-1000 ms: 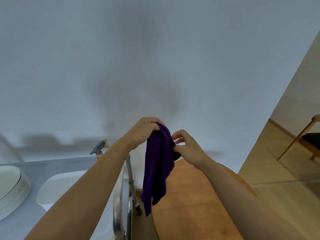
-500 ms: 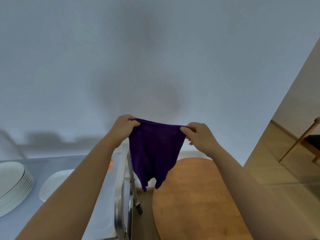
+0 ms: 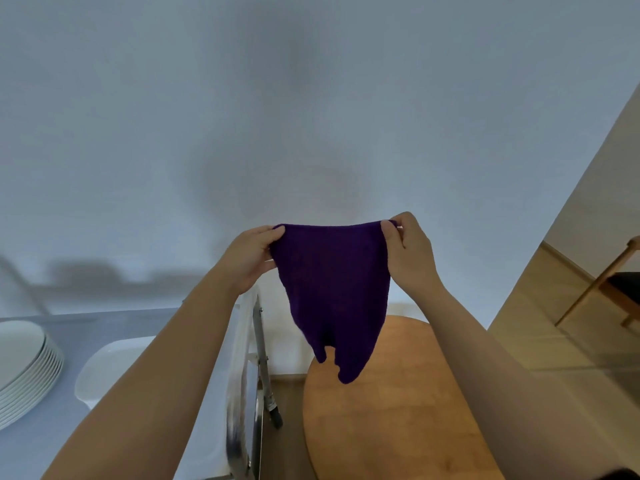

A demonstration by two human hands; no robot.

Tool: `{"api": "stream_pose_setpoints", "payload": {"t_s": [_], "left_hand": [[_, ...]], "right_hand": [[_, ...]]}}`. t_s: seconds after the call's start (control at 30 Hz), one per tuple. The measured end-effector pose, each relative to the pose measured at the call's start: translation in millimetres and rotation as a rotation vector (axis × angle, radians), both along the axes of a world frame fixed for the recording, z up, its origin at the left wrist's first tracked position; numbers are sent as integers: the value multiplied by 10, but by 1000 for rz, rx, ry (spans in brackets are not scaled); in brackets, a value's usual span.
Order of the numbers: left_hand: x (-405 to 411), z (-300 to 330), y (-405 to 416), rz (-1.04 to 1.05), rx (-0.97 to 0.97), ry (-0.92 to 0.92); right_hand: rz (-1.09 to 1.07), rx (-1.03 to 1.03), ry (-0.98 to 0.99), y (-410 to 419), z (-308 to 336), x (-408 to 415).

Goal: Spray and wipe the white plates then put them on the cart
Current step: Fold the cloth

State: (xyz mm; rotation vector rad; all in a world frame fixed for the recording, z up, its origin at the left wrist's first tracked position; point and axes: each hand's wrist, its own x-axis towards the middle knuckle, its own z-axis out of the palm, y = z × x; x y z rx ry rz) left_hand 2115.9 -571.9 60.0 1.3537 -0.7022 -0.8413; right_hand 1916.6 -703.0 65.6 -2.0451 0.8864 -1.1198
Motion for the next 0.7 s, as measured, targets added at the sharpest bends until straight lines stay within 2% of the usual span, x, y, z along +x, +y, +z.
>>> {"api": "stream_pose_setpoints", "payload": {"t_s": [0.13, 0.2, 0.33, 0.43, 0.5, 0.57, 0.63, 0.7], "left_hand": [[-112, 103, -125, 105, -11, -158], [-138, 169, -184, 109, 18, -226], [-243, 280, -284, 89, 8, 2], [-349, 315, -346, -116, 18, -15], [-395, 340, -346, -255, 84, -78], [-388, 332, -364, -362, 132, -64], [-400, 364, -388, -389, 107, 8], [-428, 452, -418, -364, 71, 86]], "right_hand": [[-17, 22, -84, -34, 29, 0], [30, 144, -126, -66, 75, -5], [100, 302, -171, -103, 123, -22], [132, 332, -190, -78, 145, -18], [183, 351, -200, -71, 161, -26], [218, 368, -223, -76, 159, -38], [245, 454, -288, -73, 98, -74], [360, 605, -352, -36, -49, -126]]}}
